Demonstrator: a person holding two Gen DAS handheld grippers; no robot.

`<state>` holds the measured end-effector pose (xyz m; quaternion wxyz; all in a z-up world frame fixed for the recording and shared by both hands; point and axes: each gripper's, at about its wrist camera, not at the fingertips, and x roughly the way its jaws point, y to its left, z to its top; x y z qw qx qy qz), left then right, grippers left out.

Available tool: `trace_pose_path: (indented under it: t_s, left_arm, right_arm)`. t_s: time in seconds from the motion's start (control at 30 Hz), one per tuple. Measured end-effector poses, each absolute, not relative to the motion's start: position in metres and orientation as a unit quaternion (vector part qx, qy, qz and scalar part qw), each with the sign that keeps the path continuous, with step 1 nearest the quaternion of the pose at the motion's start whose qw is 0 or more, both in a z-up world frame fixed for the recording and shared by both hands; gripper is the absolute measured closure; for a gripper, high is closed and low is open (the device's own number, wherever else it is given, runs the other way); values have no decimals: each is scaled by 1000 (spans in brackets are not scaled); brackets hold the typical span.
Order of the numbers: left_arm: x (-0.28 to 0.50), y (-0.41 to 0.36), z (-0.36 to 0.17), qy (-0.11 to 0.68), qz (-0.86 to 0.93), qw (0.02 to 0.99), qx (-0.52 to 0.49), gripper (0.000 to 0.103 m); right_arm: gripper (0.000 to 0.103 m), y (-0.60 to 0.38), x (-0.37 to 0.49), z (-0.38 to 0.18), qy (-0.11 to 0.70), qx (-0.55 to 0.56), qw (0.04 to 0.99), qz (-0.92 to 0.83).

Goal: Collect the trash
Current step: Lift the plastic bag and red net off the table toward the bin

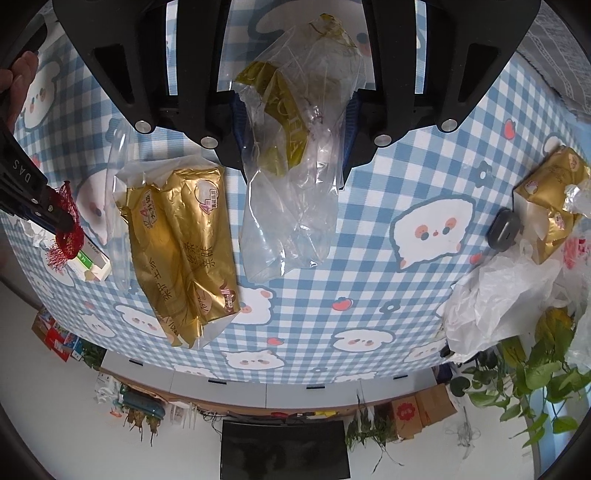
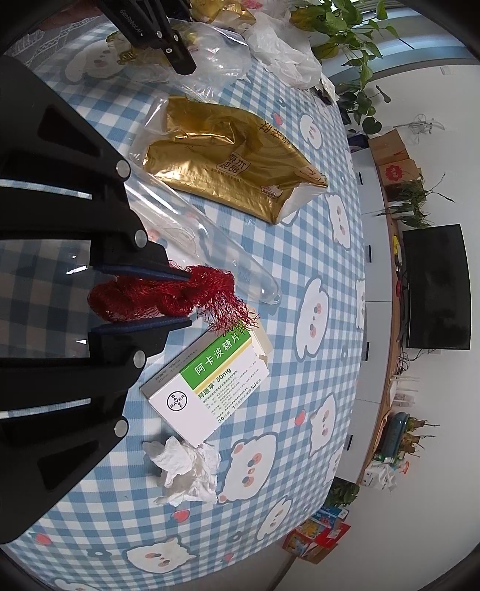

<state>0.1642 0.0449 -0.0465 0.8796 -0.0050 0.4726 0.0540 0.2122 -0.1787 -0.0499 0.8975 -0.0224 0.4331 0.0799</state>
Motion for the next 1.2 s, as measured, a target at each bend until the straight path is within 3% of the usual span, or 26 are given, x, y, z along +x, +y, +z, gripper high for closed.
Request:
trace_pose_path:
  t_s: [1.2]
  left_arm:
    - [37, 40, -22, 473, 24, 880, -29, 64]
  right_arm:
    - [85, -180, 84, -21, 432, -20, 898, 84]
